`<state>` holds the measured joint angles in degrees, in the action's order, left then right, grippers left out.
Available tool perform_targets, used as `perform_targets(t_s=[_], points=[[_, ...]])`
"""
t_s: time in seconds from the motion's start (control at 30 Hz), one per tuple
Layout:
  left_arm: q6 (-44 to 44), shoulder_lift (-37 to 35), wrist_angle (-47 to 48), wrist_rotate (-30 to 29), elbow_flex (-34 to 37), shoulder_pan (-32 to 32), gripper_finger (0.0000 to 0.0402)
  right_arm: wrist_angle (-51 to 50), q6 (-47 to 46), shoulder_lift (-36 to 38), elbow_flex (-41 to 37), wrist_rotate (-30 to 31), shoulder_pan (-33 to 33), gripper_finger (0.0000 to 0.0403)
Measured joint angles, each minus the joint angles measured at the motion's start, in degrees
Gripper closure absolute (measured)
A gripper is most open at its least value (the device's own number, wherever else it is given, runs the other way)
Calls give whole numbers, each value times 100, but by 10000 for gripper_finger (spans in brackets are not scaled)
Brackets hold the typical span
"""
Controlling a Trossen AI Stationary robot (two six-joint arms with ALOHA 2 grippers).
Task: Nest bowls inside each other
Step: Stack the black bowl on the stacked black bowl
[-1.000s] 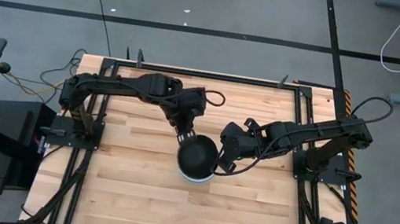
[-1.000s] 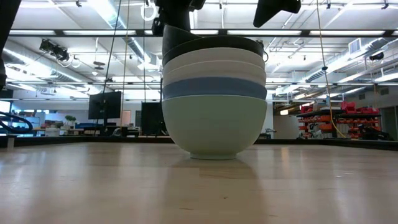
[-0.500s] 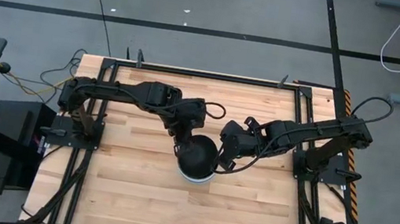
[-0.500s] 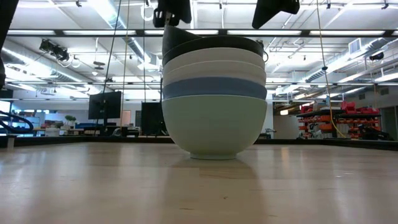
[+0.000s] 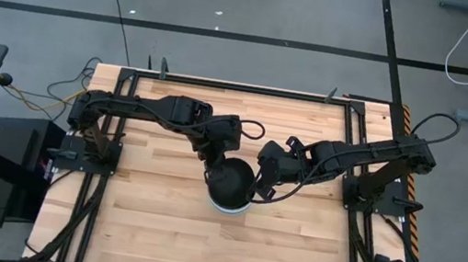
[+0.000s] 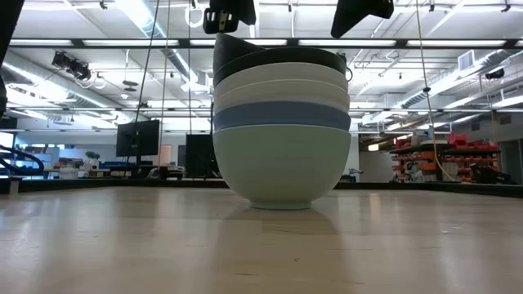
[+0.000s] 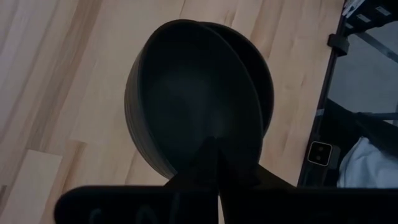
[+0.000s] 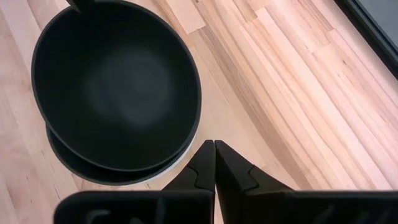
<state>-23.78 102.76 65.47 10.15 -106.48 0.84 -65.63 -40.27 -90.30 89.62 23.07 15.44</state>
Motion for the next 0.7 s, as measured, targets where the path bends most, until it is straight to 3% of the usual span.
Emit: perform_targets(t_s=[0.7], points=[[5, 485, 461, -325, 7, -205, 400, 27, -31, -2, -166, 4, 11, 394]])
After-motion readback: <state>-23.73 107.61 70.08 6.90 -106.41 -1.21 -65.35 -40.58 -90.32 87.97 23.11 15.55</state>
